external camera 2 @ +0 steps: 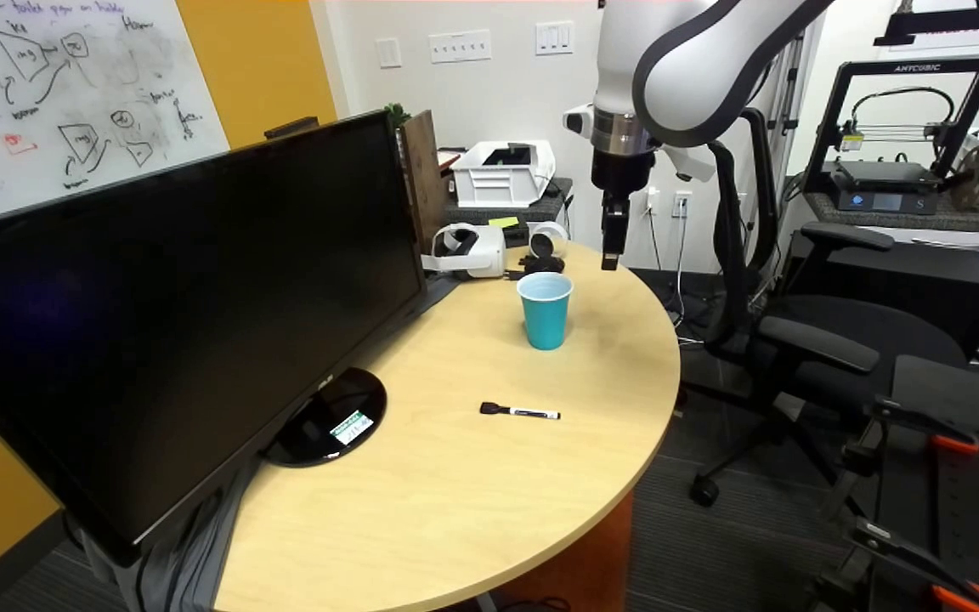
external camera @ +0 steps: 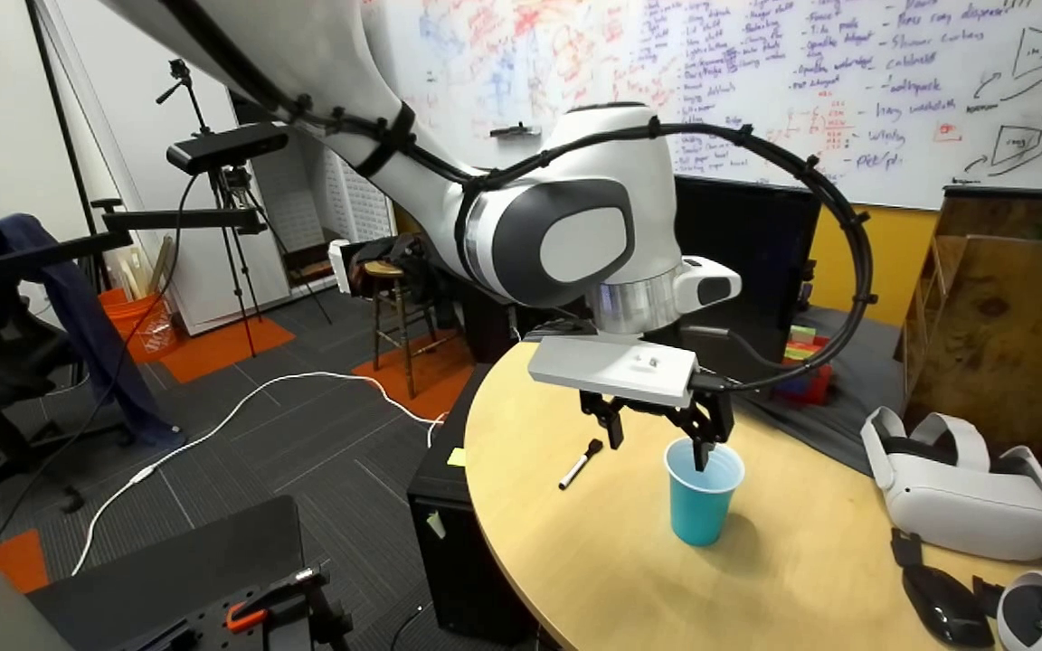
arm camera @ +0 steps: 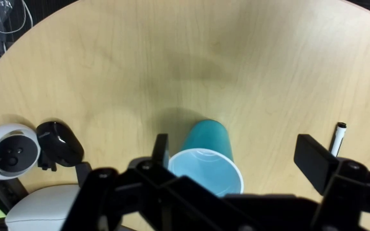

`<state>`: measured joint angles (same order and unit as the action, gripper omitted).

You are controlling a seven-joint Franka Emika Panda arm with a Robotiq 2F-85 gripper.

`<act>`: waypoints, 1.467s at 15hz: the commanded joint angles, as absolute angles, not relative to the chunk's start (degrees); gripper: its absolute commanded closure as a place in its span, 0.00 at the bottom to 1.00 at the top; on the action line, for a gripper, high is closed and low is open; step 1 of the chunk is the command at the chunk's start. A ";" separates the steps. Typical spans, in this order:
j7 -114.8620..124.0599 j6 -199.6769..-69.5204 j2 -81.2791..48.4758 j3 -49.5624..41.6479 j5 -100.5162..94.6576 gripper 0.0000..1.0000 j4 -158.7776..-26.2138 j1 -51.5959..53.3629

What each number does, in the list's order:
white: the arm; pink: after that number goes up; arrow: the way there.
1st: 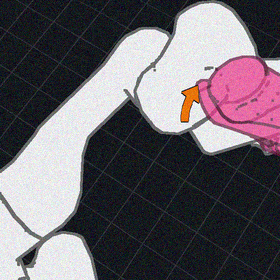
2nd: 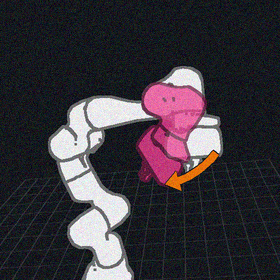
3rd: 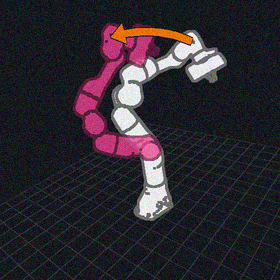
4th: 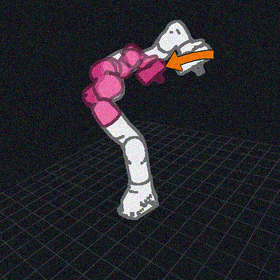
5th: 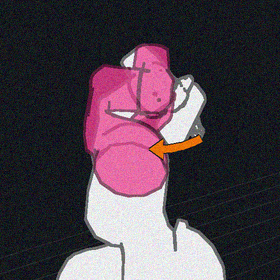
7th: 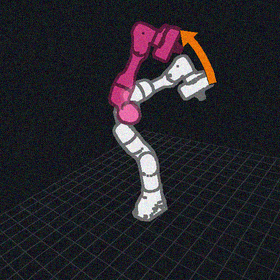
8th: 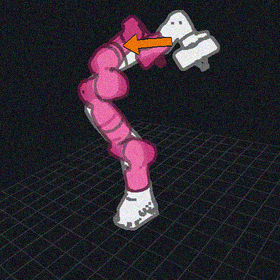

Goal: Move the blue cup to the left side of the desk

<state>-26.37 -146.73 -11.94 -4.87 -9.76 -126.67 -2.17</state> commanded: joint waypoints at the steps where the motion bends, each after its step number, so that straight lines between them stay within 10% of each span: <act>1: -28.56 -147.49 -14.74 -2.90 -8.57 0.00 -124.66 -4.19; 22: -41.44 -150.47 -29.01 4.72 -3.47 0.00 -111.42 -10.00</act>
